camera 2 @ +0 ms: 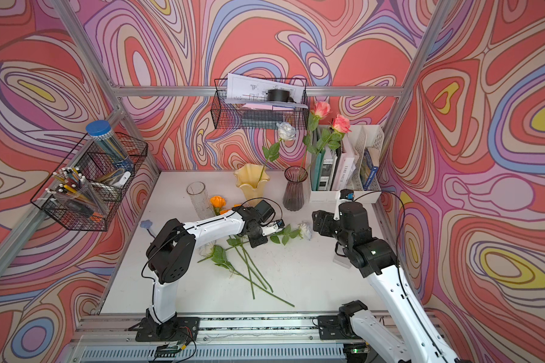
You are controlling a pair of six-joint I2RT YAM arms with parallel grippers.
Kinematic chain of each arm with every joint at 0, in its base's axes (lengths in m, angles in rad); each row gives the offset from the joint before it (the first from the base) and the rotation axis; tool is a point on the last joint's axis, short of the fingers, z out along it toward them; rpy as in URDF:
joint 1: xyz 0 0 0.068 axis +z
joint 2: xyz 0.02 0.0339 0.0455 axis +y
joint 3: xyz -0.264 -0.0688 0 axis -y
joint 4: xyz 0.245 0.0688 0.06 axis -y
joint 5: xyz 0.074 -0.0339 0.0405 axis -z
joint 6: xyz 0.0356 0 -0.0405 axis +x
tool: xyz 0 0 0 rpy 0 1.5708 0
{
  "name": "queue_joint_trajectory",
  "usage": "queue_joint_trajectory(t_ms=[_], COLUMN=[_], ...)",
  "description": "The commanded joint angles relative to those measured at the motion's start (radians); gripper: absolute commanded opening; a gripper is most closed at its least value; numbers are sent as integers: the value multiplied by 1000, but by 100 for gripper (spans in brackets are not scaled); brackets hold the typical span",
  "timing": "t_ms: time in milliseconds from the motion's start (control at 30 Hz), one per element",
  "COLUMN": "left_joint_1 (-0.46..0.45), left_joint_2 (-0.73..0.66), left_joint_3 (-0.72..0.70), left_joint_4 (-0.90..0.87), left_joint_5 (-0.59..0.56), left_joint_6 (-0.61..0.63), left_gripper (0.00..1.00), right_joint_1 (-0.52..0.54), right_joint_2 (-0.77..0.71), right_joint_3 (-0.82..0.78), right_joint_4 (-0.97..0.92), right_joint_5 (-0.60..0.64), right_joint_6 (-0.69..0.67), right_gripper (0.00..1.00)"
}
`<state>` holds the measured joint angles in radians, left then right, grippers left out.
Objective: Arrange the flowers in different vases according to their colors
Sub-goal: Pick up the flower at the center of the board.
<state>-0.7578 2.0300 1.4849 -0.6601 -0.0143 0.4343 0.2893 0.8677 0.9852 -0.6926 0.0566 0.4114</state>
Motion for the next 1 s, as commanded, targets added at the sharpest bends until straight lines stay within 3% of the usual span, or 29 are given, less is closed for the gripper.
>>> queue_joint_trajectory(t_ms=[0,600,967], left_joint_1=[13,4,-54], left_joint_2=[38,72,42], left_joint_3=[20,20,142], left_joint_4=[-13,27,3], left_joint_5=[-15,-15,-16], left_joint_6=[13,11,-43], left_gripper=[35,0,0], right_joint_1=[-6,-8,-18], right_joint_2=[-10,-10,-81], right_joint_3=[-8,13,22], right_joint_4=[0,-15,4], right_joint_5=[4,15,12], right_joint_6=[-10,5,0], right_gripper=[78,78,77])
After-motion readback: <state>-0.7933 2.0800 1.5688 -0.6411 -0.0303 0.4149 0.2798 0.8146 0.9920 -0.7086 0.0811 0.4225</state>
